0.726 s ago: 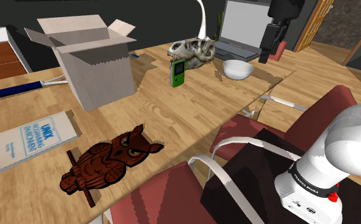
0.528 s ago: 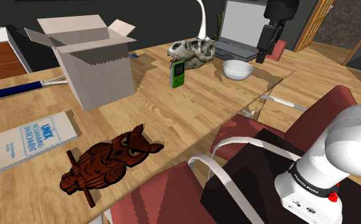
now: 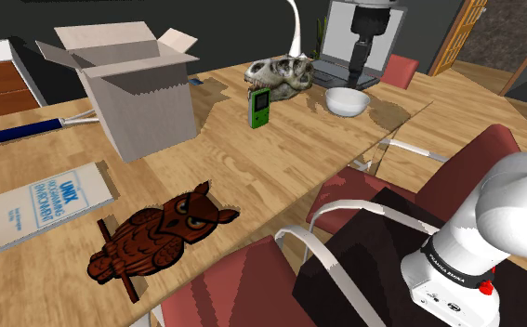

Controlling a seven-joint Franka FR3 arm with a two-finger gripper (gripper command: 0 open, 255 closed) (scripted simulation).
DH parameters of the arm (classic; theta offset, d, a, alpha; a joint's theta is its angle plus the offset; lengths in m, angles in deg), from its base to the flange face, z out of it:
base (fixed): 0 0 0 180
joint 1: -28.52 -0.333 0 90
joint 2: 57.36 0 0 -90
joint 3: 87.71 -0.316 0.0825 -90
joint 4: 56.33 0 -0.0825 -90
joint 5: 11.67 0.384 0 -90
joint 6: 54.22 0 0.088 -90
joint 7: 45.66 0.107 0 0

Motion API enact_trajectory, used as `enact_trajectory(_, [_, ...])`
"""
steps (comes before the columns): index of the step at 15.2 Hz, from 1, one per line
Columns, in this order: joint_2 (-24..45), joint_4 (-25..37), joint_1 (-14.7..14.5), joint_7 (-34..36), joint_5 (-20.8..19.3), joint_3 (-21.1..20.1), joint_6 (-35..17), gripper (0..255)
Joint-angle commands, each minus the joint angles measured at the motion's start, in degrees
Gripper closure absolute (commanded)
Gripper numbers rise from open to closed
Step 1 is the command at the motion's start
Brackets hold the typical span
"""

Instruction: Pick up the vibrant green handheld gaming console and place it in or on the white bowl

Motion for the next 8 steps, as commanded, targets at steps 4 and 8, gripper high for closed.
enact_trajectory(4, [10.2, 5.8, -1.4, -9.7, -0.1, 2.7, -4.9, 0])
enact_trajectory(8, [18.9, 12.2, -2.1, -17.2, 0.9, 4.1, -7.4, 0])
